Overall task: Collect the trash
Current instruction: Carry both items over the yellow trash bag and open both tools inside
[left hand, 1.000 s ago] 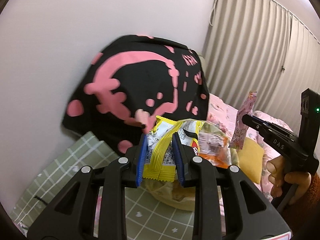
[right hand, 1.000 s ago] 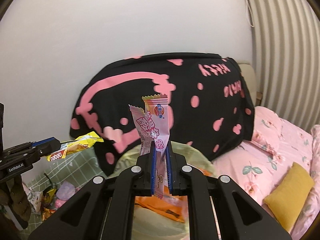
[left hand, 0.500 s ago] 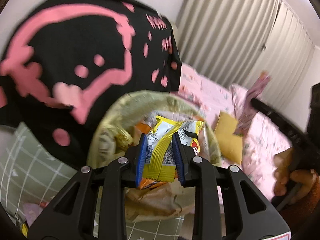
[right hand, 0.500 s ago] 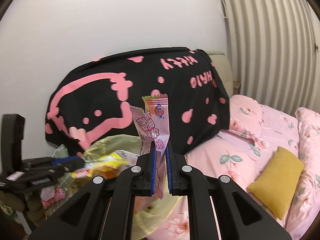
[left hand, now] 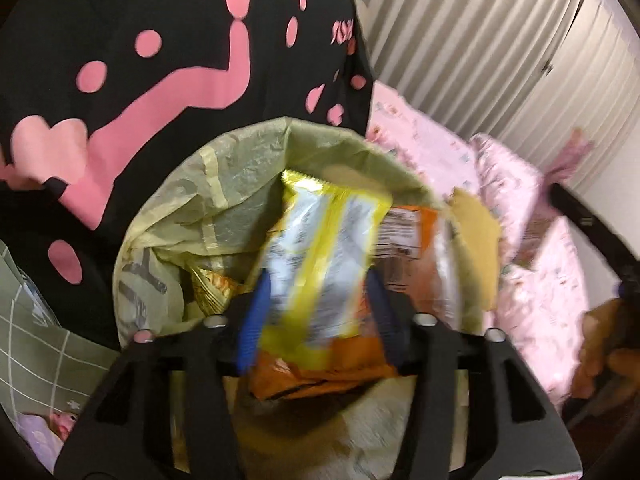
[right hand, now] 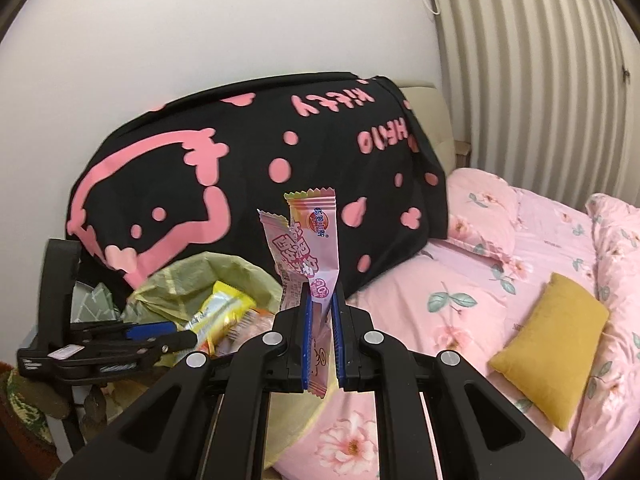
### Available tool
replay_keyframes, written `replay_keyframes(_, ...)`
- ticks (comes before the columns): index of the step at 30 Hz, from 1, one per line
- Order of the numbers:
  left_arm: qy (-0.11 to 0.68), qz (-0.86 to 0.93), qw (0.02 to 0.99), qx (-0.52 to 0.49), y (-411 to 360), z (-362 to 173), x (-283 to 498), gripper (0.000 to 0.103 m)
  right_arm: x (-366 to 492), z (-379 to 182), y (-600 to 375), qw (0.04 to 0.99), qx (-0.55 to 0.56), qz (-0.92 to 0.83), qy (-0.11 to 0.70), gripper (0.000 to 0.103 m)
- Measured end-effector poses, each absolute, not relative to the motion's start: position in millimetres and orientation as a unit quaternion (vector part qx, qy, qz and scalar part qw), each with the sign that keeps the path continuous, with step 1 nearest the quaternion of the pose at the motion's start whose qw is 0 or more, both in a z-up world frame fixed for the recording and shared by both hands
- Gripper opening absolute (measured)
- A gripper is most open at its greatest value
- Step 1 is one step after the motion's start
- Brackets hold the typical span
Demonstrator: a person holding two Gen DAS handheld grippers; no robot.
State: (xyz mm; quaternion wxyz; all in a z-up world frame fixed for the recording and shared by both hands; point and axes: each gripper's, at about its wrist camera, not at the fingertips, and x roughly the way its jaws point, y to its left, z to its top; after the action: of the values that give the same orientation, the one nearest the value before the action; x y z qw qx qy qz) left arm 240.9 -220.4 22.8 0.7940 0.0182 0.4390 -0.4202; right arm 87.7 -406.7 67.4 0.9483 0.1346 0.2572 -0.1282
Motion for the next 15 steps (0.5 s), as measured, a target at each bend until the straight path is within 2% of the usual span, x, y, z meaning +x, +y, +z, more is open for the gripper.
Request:
replay_keyframes(2, 0.429, -0.418, 0.801, 0.005, -206, 33, 236, 0.057, 96, 71, -399, 0.952, 0.132, -0.109, 0.252, 0.010)
replay_keyframes(9, 0.365, -0.366, 0.856, -0.021, -143, 67, 222, 0.061, 134, 81, -355, 0.962, 0.119, -0.026, 0.246, 0.010)
replay_keyframes(15, 0.345, -0.268, 0.897, -0.064, -61, 61, 214, 0.061, 170, 36, -327, 0.944, 0.114, -0.004, 0.309, 0.010)
